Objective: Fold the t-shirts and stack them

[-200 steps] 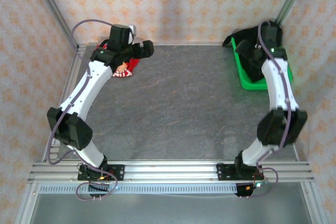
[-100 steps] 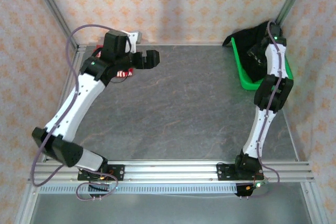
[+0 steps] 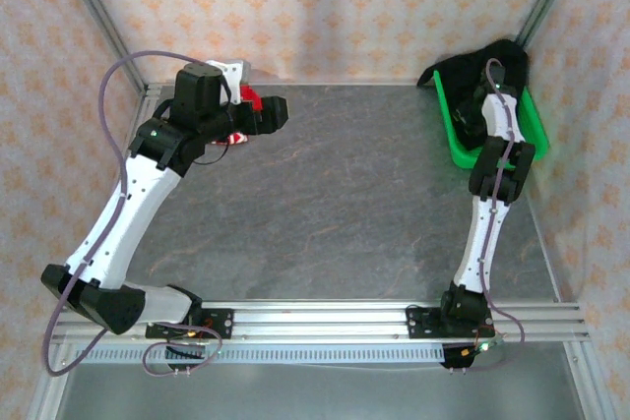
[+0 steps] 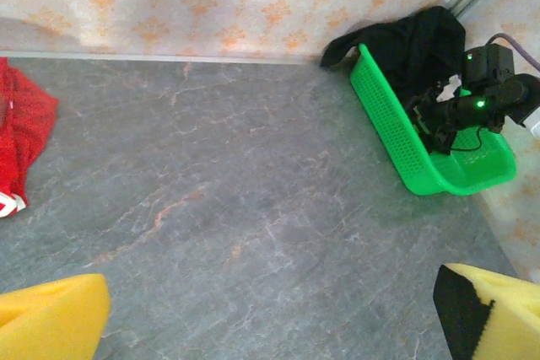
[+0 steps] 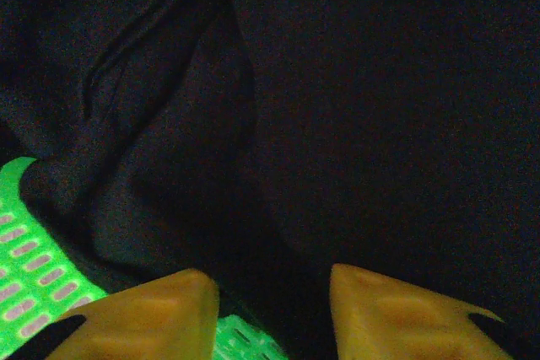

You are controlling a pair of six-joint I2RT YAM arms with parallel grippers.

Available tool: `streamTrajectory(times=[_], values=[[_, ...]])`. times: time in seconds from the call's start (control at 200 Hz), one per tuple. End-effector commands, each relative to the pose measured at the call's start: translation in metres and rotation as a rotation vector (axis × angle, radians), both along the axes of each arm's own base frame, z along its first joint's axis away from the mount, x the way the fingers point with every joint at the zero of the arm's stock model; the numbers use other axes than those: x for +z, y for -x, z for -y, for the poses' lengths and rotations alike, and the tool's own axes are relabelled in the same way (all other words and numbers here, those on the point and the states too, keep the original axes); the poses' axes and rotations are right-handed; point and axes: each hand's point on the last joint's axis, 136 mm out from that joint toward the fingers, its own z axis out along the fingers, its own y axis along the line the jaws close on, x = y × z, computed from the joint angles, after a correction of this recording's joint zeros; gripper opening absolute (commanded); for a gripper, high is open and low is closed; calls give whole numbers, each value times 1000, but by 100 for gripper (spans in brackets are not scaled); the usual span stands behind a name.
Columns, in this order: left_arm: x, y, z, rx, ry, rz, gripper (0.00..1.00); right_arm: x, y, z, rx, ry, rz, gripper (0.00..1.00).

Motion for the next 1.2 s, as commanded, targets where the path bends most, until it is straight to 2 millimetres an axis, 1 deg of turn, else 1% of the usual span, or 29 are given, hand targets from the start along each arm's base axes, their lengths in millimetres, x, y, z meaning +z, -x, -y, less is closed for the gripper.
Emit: streamTrajectory(times=[0.0,0.05,0.105,0.17,0.22,0.29,0.41,0.425,0.435,0.445,0.475,0.5,0.51,0.54,0.58,0.615,0.666,0.746,0.851,0.981,1.146,1.171,1.186,1.191], values=[[-7,-2,-8,43,-36,-21,100,-29,-3,-3,-51,-12,-29,22],[-8,-3,-10,49,-44,-22,100,-25,-6,-1,-62,-2,-15,9],[-11,-3,-12,59,-55,-27,100,-13,-12,1,-71,1,24,0],[-13,-4,-14,67,-63,-28,100,14,-23,1,-76,-1,99,0],[-14,-5,-15,74,-68,-28,100,42,-34,-1,-74,-5,188,0],[-15,-7,-18,88,-71,-20,100,94,-46,-7,-51,2,329,0],[-17,-14,-22,114,-70,-10,100,181,-52,-24,7,12,509,0],[-17,-15,-23,118,-69,-11,100,190,-52,-25,12,10,527,0],[-17,-16,-24,120,-70,-10,100,191,-53,-27,11,-4,541,0],[-18,-17,-24,122,-71,-10,100,200,-54,-28,0,-26,570,0],[-18,-19,-26,130,-69,-12,100,205,-54,-32,-24,-105,617,0],[-19,-22,-27,136,-67,-13,100,207,-52,-36,-30,-135,629,0],[-19,-23,-28,138,-65,-12,100,211,-51,-38,-27,-140,634,0],[-18,-26,-30,146,-59,-10,100,221,-47,-43,-22,-135,650,0],[-17,-30,-31,154,-46,-5,100,238,-45,-56,2,-128,686,0],[-15,-35,-30,153,-27,1,100,256,-43,-64,15,-125,732,0],[-14,-41,-28,149,-7,5,100,273,-42,-76,30,-149,770,0],[-15,-51,-21,125,9,4,100,294,-39,-94,47,-207,813,0],[-13,-62,-11,95,33,1,100,327,-28,-120,78,-256,888,0],[-8,-74,-3,67,48,11,100,374,-9,-148,159,-214,949,0],[3,-82,0,48,63,35,100,463,20,-179,269,-197,1085,0],[4,-84,0,50,65,37,100,473,23,-185,286,-201,1102,0],[5,-84,0,50,67,40,100,484,28,-189,300,-203,1124,0],[5,-84,0,50,68,40,100,484,28,-190,302,-205,1123,0]])
